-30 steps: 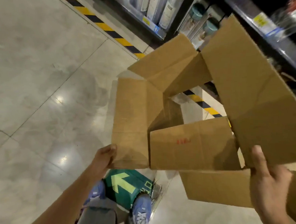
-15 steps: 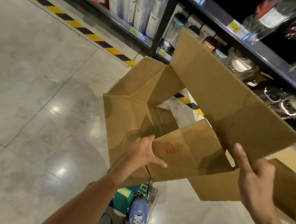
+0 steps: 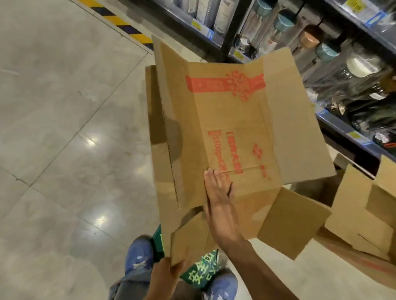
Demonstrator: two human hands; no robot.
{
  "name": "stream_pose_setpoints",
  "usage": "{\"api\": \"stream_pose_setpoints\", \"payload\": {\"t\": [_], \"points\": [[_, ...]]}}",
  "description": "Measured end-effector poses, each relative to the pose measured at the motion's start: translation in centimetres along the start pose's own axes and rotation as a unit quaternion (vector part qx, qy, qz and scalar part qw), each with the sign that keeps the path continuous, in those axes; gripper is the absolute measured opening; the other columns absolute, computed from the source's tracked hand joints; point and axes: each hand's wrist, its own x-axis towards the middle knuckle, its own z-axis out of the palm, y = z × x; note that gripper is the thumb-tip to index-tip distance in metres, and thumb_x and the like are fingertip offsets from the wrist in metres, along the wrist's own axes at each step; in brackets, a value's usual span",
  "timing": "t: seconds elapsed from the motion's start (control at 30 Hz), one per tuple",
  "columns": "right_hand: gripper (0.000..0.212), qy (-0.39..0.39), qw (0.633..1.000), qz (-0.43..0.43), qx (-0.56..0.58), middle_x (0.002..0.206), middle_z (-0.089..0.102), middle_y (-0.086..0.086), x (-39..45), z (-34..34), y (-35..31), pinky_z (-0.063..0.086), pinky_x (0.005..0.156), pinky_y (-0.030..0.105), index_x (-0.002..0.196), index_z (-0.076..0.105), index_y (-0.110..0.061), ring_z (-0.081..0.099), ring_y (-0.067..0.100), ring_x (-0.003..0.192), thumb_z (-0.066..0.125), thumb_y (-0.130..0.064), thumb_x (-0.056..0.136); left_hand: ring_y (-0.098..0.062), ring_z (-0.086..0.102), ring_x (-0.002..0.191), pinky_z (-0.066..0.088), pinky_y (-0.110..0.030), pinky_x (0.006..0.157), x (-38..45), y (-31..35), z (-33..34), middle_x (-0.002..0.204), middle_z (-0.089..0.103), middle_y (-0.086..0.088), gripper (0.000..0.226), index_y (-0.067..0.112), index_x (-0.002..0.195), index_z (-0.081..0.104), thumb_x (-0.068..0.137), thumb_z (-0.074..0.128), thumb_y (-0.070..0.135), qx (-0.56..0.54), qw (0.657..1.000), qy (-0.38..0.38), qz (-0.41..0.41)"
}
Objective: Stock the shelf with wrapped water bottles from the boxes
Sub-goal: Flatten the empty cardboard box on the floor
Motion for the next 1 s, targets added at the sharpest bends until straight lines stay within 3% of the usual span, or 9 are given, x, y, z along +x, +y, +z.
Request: {"api": "stream_pose_setpoints", "payload": {"t": [0.13, 0.27, 0.37, 0.47, 0.57, 0.7, 0.77, 0.93, 1.0], "points": [[0.083, -0.163, 0.985, -0.031, -0.039, 0.155, -0.007, -0.008, 2.1, 3.3, 0.4, -0.01, 0.116, 0.043, 0.148, -0.006, -0.017, -0.012, 0.012, 0.143, 0.055, -0.01, 0.091, -0.006, 0.033, 0.055, 0.028, -0.025, 0.054, 2.7, -1.2, 0.8, 0.057, 0.037, 0.001, 0.044, 0.015, 0.057, 0.033, 0.09, 0.061, 0.018, -0.005, 0.999, 0.02, -0.039], [0.062, -0.347, 0.935, -0.041, -0.064, 0.16, -0.003, -0.004, 4.7, 3.8, 1.0, -0.012, 0.114, 0.044, 0.152, 0.003, -0.021, -0.012, 0.013, 0.146, 0.034, -0.037, 0.101, -0.022, 0.046, 0.073, 0.036, -0.035, 0.067, 4.7, -0.2, 1.7, 0.061, 0.043, -0.002, 0.039, 0.017, 0.059, 0.036, 0.092, 0.058, 0.017, -0.072, 0.991, 0.036, -0.109], [0.055, -0.403, 0.911, -0.028, -0.081, 0.16, -0.001, -0.001, 4.6, 3.8, 2.4, -0.007, 0.115, 0.047, 0.152, 0.008, -0.023, -0.008, 0.017, 0.146, 0.031, -0.03, 0.102, -0.029, 0.056, 0.084, 0.045, -0.039, 0.075, 6.6, 0.8, 2.7, 0.084, 0.059, -0.016, 0.027, 0.015, 0.07, 0.045, 0.09, 0.06, 0.023, -0.123, 0.984, 0.005, -0.126], [0.057, -0.384, 0.92, 0.012, -0.071, 0.16, -0.003, -0.003, 2.9, 3.7, 4.6, -0.006, 0.115, 0.048, 0.152, 0.002, -0.03, -0.008, 0.018, 0.147, 0.028, -0.021, 0.102, -0.033, 0.06, 0.094, 0.055, -0.043, 0.072, 7.7, 2.8, 3.9, 0.11, 0.06, -0.02, 0.031, 0.0, 0.111, 0.05, 0.089, 0.063, 0.018, -0.252, 0.95, -0.065, -0.174], [0.057, -0.35, 0.931, 0.097, -0.047, 0.16, 0.0, -0.003, 0.8, 3.1, 7.1, -0.007, 0.115, 0.045, 0.152, 0.001, -0.03, -0.005, 0.019, 0.147, 0.025, -0.016, 0.102, -0.029, 0.061, 0.088, 0.057, -0.033, 0.057, 7.9, 5.1, 5.8, 0.106, 0.061, -0.016, 0.03, 0.001, 0.115, 0.047, 0.091, 0.06, 0.012, -0.333, 0.914, -0.15, -0.178], [0.053, -0.295, 0.925, 0.239, 0.006, 0.159, 0.01, 0.001, -1.9, 2.1, 11.1, 0.001, 0.116, 0.045, 0.152, 0.013, -0.019, 0.007, 0.021, 0.147, 0.029, -0.017, 0.102, -0.032, 0.061, 0.105, 0.051, -0.041, 0.09, 7.3, 8.5, 8.5, 0.113, 0.064, -0.019, 0.021, 0.003, 0.115, 0.052, 0.094, 0.052, 0.007, -0.406, 0.861, -0.253, -0.175], [0.056, -0.219, 0.912, 0.342, 0.052, 0.155, 0.024, 0.007, -3.1, 1.7, 13.0, 0.013, 0.115, 0.048, 0.149, 0.019, -0.012, 0.024, 0.027, 0.142, 0.039, -0.018, 0.098, -0.032, 0.061, 0.105, 0.051, -0.041, 0.092, 7.1, 9.9, 9.7, 0.114, 0.065, -0.02, 0.022, 0.001, 0.116, 0.054, 0.094, 0.051, 0.003, -0.424, 0.848, -0.269, -0.17], [0.096, -0.024, 0.731, 0.649, 0.211, 0.138, 0.042, 0.017, -5.1, -0.2, 18.3, 0.038, 0.101, 0.055, 0.144, 0.015, -0.008, 0.044, 0.038, 0.125, 0.076, -0.037, 0.076, -0.03, 0.059, 0.112, 0.049, -0.041, 0.093, 5.8, 11.7, 11.3, 0.119, 0.064, -0.017, 0.028, 0.004, 0.122, 0.051, 0.095, 0.052, 0.012, -0.452, 0.814, -0.323, -0.17], [0.074, -0.041, 0.647, 0.686, 0.33, 0.125, 0.05, 0.023, -5.7, -0.8, 19.6, 0.046, 0.092, 0.052, 0.132, 0.03, 0.003, 0.052, 0.042, 0.115, 0.074, -0.027, 0.081, -0.027, 0.058, 0.111, 0.043, -0.044, 0.102, 5.5, 12.3, 11.8, 0.113, 0.066, -0.013, 0.025, 0.007, 0.117, 0.052, 0.096, 0.05, 0.021, -0.426, 0.822, -0.333, -0.177]]}}
